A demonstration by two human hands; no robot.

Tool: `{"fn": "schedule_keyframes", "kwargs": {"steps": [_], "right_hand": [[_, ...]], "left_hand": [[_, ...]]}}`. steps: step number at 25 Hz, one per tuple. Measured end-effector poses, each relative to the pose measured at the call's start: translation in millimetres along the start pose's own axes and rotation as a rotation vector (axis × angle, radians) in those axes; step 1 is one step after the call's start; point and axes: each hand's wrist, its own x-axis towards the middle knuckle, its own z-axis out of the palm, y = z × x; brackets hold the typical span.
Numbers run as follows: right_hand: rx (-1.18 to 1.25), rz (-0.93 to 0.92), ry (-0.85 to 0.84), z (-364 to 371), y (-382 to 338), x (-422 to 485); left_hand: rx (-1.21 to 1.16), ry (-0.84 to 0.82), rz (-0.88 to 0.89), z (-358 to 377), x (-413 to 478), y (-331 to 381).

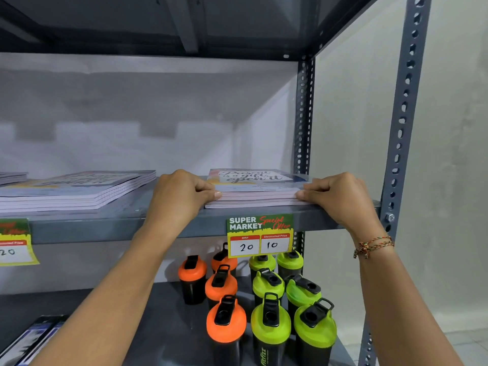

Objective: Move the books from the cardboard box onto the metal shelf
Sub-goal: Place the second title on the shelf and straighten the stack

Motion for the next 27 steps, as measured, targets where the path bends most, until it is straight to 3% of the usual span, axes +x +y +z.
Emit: {"fn": "schedule_keyframes", "kwargs": {"steps": [27], "right_hand": [[-0.084,-0.049,0.001,-0.3,1.6,-2.4]], "left_hand": [[-0.02,0.079,-0.08,2.2,-4.9,-1.2]]}}
